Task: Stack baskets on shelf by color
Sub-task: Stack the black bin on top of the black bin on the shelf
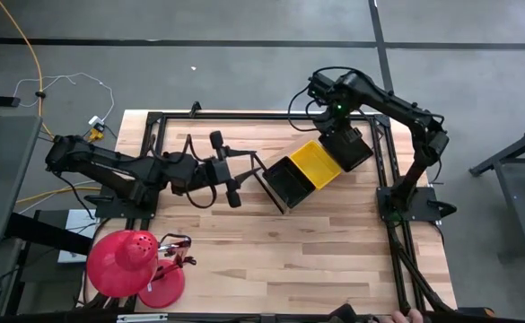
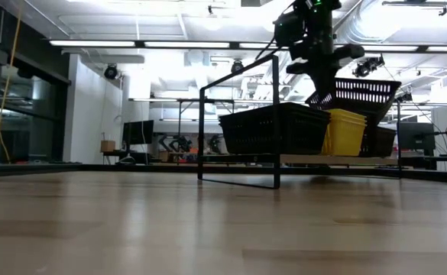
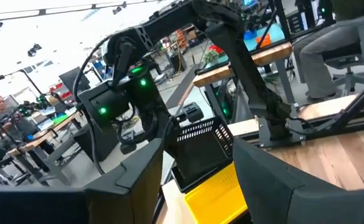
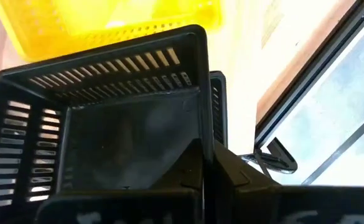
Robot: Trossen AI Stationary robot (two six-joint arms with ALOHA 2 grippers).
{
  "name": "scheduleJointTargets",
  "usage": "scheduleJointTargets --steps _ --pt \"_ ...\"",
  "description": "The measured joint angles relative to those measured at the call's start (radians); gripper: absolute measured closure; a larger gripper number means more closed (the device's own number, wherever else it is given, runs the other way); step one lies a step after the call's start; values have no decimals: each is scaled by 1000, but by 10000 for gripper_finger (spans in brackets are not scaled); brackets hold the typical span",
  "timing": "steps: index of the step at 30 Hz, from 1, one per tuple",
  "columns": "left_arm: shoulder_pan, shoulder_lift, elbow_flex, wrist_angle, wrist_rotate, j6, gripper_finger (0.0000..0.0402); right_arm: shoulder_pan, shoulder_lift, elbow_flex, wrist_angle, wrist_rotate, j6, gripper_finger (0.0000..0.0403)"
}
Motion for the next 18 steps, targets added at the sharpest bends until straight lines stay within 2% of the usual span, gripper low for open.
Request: scheduleJointTargets --steps 8,18 --pt "0 0 0 -23 -11 -6 218 0 0 0 32 -16 137 403" --pt "0 0 0 -34 -11 -7 218 0 0 0 29 -8 215 397"
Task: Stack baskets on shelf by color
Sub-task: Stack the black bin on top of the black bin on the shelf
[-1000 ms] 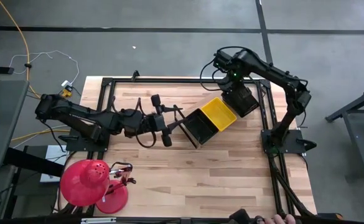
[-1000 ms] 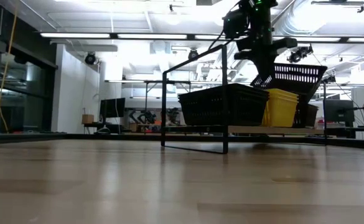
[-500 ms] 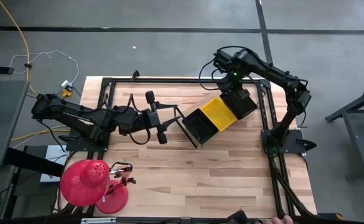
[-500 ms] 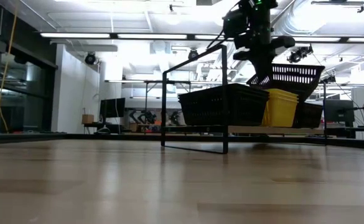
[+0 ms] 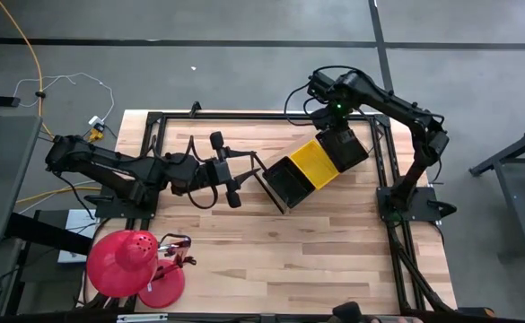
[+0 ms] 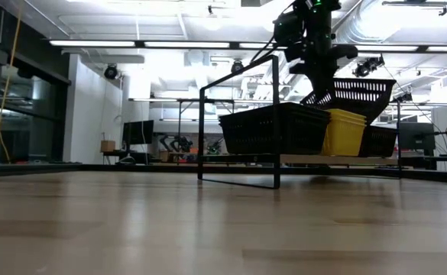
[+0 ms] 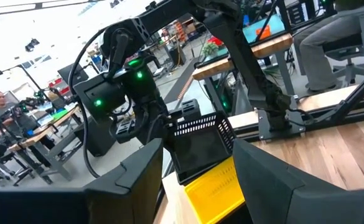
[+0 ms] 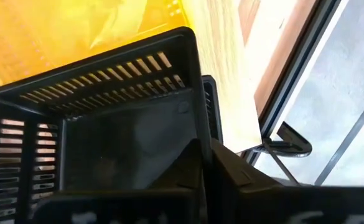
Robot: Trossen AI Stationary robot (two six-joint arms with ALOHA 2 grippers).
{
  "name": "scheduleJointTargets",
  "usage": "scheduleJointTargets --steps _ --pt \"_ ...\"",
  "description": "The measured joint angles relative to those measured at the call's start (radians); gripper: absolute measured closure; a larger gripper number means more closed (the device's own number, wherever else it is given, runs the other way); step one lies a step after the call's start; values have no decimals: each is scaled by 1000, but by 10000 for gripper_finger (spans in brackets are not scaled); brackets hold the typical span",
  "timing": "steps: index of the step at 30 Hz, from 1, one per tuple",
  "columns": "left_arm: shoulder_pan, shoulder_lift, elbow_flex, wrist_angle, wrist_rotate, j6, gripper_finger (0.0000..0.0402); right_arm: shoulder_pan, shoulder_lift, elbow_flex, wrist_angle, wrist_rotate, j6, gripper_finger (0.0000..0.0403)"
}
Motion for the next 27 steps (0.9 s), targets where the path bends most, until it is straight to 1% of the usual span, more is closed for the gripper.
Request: scheduleJointTargets --steps 3,10,15,19,27 --pt "0 0 0 0 0 0 218 0 0 0 1 14 22 378" --pt "0 0 0 0 0 0 218 1 0 0 20 41 49 310" --pt "0 0 0 0 0 0 218 1 0 0 17 100 58 276" --pt "0 1 0 0 0 0 218 1 0 0 -8 106 89 267" --pt "2 1 0 0 0 3 218 1 0 0 -106 91 193 269"
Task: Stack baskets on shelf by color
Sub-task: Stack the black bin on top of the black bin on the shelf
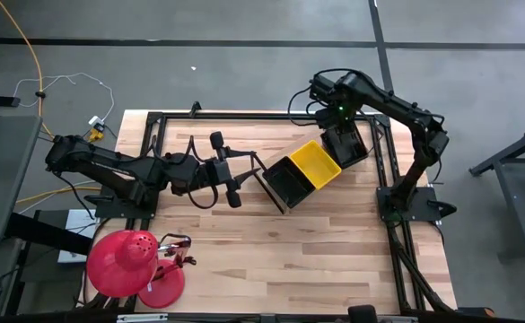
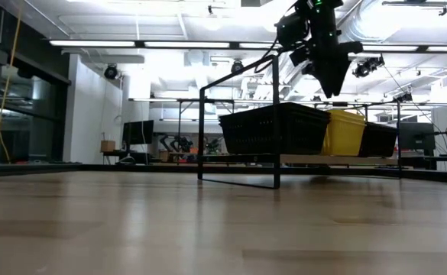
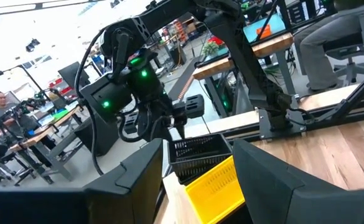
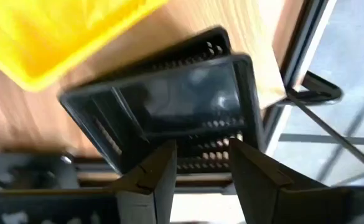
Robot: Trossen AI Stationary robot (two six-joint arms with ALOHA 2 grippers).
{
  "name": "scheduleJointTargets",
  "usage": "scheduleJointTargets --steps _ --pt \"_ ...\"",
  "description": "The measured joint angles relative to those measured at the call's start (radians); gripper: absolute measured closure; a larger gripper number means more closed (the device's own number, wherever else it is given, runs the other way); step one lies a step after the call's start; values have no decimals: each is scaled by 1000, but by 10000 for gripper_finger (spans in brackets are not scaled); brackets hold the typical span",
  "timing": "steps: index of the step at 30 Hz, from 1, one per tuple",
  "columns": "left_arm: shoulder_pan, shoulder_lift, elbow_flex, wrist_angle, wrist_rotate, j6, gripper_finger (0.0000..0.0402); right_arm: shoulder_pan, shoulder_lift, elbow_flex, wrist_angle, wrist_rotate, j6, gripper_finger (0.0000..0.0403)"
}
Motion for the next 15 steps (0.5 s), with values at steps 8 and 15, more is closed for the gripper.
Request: scheduleJointTargets --steps 8,15 --pt "0 0 0 -31 -86 7 218 0 -18 -17 22 -102 223 318" --pt "0 0 -1 -82 -105 4 218 -5 -229 -323 450 -146 379 392"
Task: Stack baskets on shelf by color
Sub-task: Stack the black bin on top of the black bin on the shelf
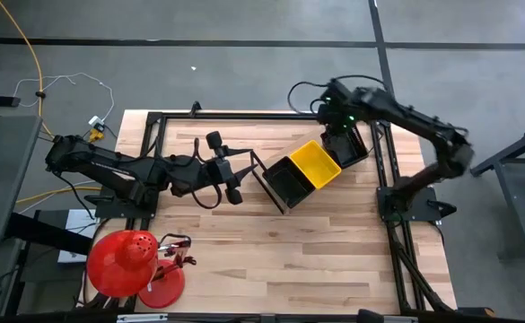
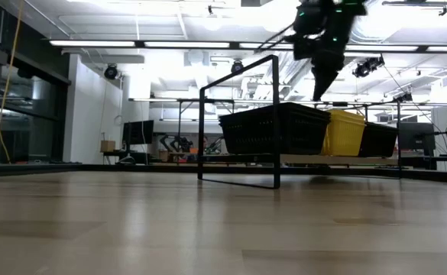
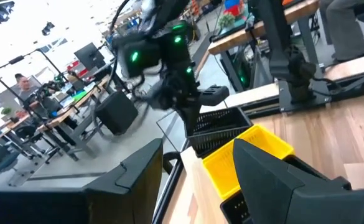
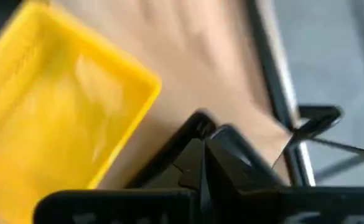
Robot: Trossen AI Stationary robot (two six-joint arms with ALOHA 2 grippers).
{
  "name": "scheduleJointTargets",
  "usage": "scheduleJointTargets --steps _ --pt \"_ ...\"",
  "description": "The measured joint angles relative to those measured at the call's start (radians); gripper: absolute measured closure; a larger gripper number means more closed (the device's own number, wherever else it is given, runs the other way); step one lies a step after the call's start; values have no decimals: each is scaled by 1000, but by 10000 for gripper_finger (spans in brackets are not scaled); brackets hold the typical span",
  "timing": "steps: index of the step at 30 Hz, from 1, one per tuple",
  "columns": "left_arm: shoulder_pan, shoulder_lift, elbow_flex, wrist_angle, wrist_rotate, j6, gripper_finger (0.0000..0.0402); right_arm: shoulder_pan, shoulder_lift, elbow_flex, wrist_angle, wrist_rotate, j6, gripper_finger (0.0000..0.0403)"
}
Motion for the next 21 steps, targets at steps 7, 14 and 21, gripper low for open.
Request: scheduleJointTargets --steps 7,14,21 --pt "0 0 0 -2 5 4 218 10 -305 -429 614 67 295 402" --pt "47 0 0 -1 215 -69 218 32 -379 -684 964 338 432 402" --pt "109 0 0 -8 321 -130 218 32 -379 -707 993 408 439 403"
